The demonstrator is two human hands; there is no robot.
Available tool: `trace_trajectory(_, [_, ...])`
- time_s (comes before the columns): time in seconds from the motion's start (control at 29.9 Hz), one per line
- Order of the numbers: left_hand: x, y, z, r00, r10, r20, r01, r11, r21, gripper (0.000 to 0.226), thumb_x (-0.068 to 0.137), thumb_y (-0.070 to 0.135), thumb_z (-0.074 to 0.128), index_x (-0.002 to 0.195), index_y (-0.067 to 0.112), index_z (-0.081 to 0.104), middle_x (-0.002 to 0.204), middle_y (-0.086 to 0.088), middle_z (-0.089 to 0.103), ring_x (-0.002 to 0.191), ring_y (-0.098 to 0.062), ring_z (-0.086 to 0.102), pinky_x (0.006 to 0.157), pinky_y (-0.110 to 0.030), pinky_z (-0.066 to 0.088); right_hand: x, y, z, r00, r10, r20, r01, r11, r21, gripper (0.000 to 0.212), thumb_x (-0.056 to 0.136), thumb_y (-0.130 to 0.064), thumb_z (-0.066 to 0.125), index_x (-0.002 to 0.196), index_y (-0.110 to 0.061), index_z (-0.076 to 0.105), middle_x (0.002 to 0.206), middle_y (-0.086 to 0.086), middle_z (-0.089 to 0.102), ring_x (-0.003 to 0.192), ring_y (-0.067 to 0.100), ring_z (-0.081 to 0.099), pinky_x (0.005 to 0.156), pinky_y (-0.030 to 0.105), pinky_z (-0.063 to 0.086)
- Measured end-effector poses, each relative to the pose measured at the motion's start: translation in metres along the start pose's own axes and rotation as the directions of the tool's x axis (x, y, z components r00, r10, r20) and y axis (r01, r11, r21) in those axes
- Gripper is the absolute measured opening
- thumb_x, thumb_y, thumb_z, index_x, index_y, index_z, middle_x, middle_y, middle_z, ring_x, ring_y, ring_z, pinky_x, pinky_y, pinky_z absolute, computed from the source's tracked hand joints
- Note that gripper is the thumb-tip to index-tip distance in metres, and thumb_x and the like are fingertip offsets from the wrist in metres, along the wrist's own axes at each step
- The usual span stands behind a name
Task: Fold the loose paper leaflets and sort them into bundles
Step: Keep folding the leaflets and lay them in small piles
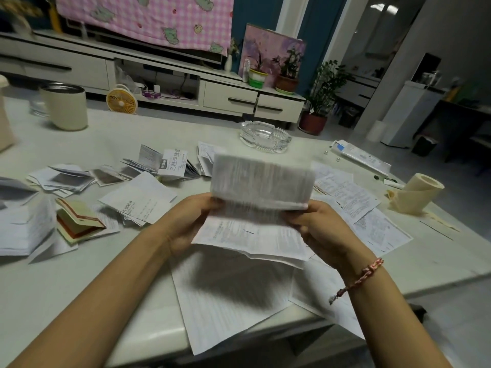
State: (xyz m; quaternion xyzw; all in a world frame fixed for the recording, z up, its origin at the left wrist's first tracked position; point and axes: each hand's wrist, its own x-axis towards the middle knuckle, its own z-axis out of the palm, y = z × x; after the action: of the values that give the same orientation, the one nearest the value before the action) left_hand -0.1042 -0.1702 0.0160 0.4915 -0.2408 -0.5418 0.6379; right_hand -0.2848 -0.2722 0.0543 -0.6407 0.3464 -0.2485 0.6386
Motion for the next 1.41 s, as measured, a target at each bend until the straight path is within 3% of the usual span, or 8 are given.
trace_trajectory(0.2, [0.002,-0.001,-0.002,0.995,-0.057,0.078,0.07,0.983,-0.167,0.044,0.094,0.04,0.044,0.093,0.003,0.068,0.093,-0.017,0.072,0.078,-0.028,0.071,0.064,-0.036,0.058,0.0,0.003,-0.001,0.986,-0.16,-0.037,0.145,0.955,-0.26,0.03,0.08,0.014,0.056,0.074,-0.009,0.074,0.102,0.001,0.07,0.099,0.013,0.064,0.079,0.03,0.055])
trace_trajectory(0.47, [-0.002,-0.004,-0.004,0.995,-0.06,0.079,0.047,0.987,0.156,0.015,0.087,0.004,0.058,0.1,0.007,0.065,0.094,-0.012,0.073,0.078,-0.024,0.071,0.068,-0.032,0.059,-0.008,-0.017,-0.011,0.996,-0.082,0.042,0.09,0.961,-0.26,0.042,0.091,0.004,0.03,0.095,-0.01,0.069,0.096,0.01,0.072,0.081,0.02,0.065,0.066,0.022,0.055])
trace_trajectory(0.64, [-0.007,-0.005,0.0,0.97,-0.117,0.214,0.049,0.952,0.301,0.026,0.085,0.007,0.06,0.11,0.0,0.062,0.102,-0.018,0.068,0.078,-0.022,0.068,0.069,-0.027,0.057,-0.015,-0.018,-0.001,0.97,0.056,0.238,0.072,0.863,-0.499,0.035,0.077,-0.042,0.061,0.104,-0.02,0.067,0.097,0.001,0.071,0.083,0.016,0.063,0.078,0.024,0.047])
trace_trajectory(0.74, [-0.01,-0.003,0.004,0.965,-0.129,0.226,0.063,0.958,0.279,0.019,0.085,0.012,0.06,0.101,0.003,0.064,0.092,-0.012,0.071,0.073,-0.019,0.068,0.067,-0.026,0.057,-0.014,-0.011,0.008,0.959,0.123,0.256,0.047,0.82,-0.571,0.015,0.079,-0.023,0.072,0.09,-0.013,0.067,0.081,0.001,0.07,0.072,0.013,0.065,0.07,0.024,0.05])
trace_trajectory(0.9, [-0.01,0.003,0.004,0.973,-0.026,0.229,0.045,0.996,-0.078,0.035,0.075,0.035,0.057,0.1,0.012,0.065,0.084,-0.007,0.073,0.077,-0.02,0.07,0.065,-0.031,0.059,-0.004,-0.008,0.003,0.997,-0.059,-0.048,0.043,0.958,-0.282,0.01,0.085,-0.011,0.065,0.076,-0.011,0.06,0.071,0.006,0.063,0.055,0.011,0.058,0.046,0.017,0.045])
trace_trajectory(1.1, [-0.003,-0.008,0.005,0.994,0.042,0.105,-0.056,0.989,0.138,0.019,0.087,0.005,0.058,0.104,0.009,0.063,0.095,-0.004,0.074,0.079,-0.013,0.07,0.068,-0.024,0.058,0.002,0.001,0.009,0.996,-0.02,-0.082,0.011,0.994,-0.106,0.002,0.091,-0.007,0.056,0.09,-0.008,0.057,0.089,0.013,0.07,0.076,0.023,0.067,0.074,0.034,0.055])
trace_trajectory(1.24, [-0.002,-0.004,0.006,0.996,0.077,0.05,-0.081,0.991,0.102,0.025,0.091,-0.005,0.043,0.102,0.005,0.064,0.089,-0.007,0.071,0.068,-0.011,0.068,0.056,-0.022,0.055,0.002,0.002,0.009,1.0,-0.02,0.004,0.02,0.992,-0.124,0.027,0.09,0.008,0.046,0.096,-0.012,0.063,0.094,0.013,0.07,0.082,0.025,0.065,0.075,0.037,0.055])
trace_trajectory(1.41, [-0.003,0.002,0.004,0.99,-0.011,0.139,0.023,0.996,-0.083,0.04,0.09,0.019,0.032,0.079,0.0,0.066,0.066,-0.008,0.063,0.053,-0.018,0.06,0.052,-0.024,0.049,-0.002,0.0,0.011,0.994,-0.112,-0.005,0.11,0.979,-0.171,0.04,0.082,0.017,0.044,0.064,-0.01,0.067,0.081,0.006,0.069,0.072,0.022,0.06,0.052,0.024,0.045])
